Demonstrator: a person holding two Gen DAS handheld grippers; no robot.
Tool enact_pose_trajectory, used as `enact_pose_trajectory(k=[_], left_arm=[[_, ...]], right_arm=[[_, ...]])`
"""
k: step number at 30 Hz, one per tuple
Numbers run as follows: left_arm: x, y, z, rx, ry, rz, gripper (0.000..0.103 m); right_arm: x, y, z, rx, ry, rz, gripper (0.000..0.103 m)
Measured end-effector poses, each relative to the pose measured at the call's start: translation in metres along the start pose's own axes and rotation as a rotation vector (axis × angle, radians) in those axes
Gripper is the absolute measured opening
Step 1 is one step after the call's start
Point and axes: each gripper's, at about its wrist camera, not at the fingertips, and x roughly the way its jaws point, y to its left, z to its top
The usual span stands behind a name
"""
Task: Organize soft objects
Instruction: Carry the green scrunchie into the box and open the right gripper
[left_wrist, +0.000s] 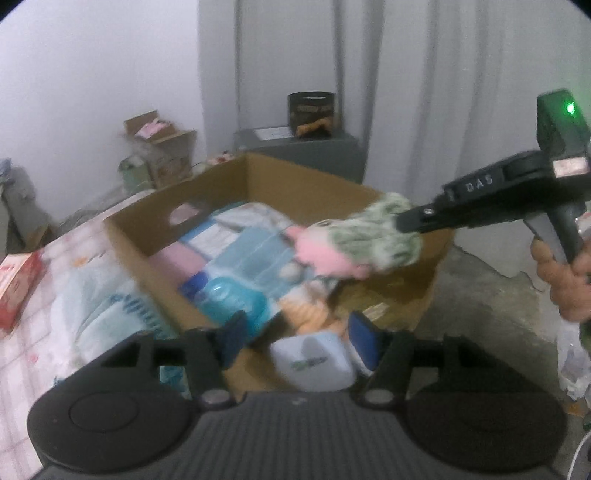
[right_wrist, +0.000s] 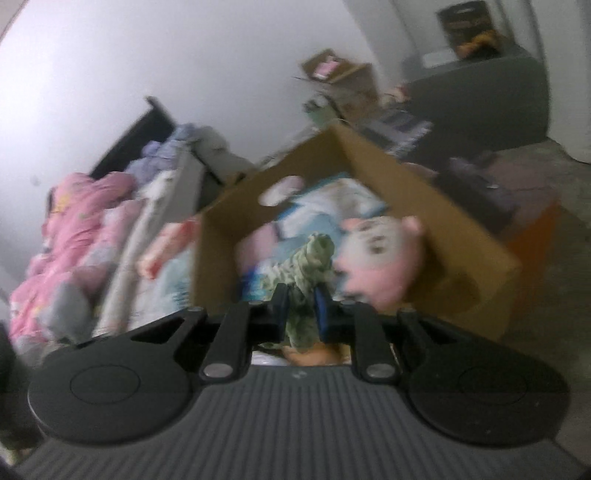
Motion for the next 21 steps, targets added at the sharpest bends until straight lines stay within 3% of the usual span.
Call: enact_pose_trajectory(k=[5,10,15,21], left_arm=[[-0.014,0.024,-0.011,-0.086,0.014,0.036,0.067],[-0.021,0.043,-0.02,-0.174,0.04,0.061,0.072],[-0.031,0.048,-0.028,-0.211,0.048,0.071,0.073],[-0.039,0.049,-0.031,-0.22,0.032,0.09,0.077]], right_arm=[[0.023,-0.033,0.006,0.0,0.054,-0.094,0.014],[0.038,-0.03,0.006,-0.052,0.099,-0.154,0.017],[0.033,-0.016,0.007,-0.126,0.081,-0.245,0.031],[0.014,-0.006,0.005,-0.12,0.037,-0.246,0.037]])
